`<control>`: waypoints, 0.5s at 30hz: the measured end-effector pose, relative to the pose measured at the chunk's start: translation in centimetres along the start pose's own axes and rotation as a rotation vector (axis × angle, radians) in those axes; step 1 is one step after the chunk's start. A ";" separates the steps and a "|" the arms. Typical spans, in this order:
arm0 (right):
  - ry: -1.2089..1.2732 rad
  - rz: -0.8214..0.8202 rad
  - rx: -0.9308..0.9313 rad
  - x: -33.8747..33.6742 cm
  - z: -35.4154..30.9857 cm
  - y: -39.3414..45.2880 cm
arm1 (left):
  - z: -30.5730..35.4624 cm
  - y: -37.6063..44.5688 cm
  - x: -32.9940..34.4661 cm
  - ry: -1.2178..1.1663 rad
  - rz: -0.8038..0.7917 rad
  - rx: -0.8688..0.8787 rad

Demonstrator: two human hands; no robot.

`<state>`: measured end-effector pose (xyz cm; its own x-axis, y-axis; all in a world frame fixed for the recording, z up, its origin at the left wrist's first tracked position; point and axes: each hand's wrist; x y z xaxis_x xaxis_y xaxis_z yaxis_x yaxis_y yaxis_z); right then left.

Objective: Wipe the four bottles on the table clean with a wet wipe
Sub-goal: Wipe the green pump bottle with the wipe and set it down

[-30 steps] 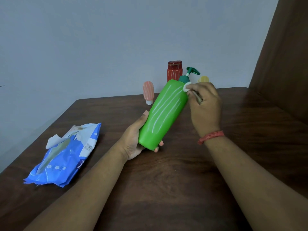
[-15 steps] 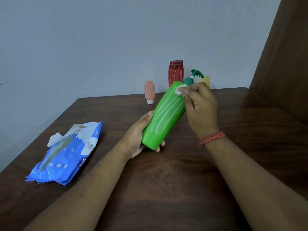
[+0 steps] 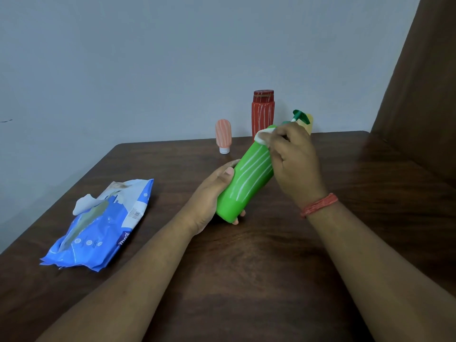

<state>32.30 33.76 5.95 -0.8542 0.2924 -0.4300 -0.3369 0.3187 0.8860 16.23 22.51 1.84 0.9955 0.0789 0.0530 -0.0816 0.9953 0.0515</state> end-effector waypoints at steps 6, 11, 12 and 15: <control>0.017 0.074 0.117 -0.1 0.4 0.0 | 0.0 0.1 0.1 0.018 0.010 -0.004; -0.061 -0.039 -0.030 0.3 0.2 -0.1 | -0.2 0.2 0.0 0.027 0.015 0.023; -0.065 0.000 0.022 0.3 0.4 0.0 | -0.3 0.3 0.0 0.034 0.016 0.027; -0.026 -0.099 -0.040 0.5 -0.8 -0.7 | -0.5 0.3 0.0 0.012 0.037 0.040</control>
<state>31.75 32.94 5.27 -0.8057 0.2846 -0.5194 -0.4349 0.3112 0.8450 16.25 22.81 1.37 0.9922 0.1165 0.0440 -0.1200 0.9887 0.0900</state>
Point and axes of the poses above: each hand's wrist, its own y-axis towards the middle knuckle, its own x-axis out of the palm, z = x × y, and after that the axes turned 2 degrees about -z, right-handed
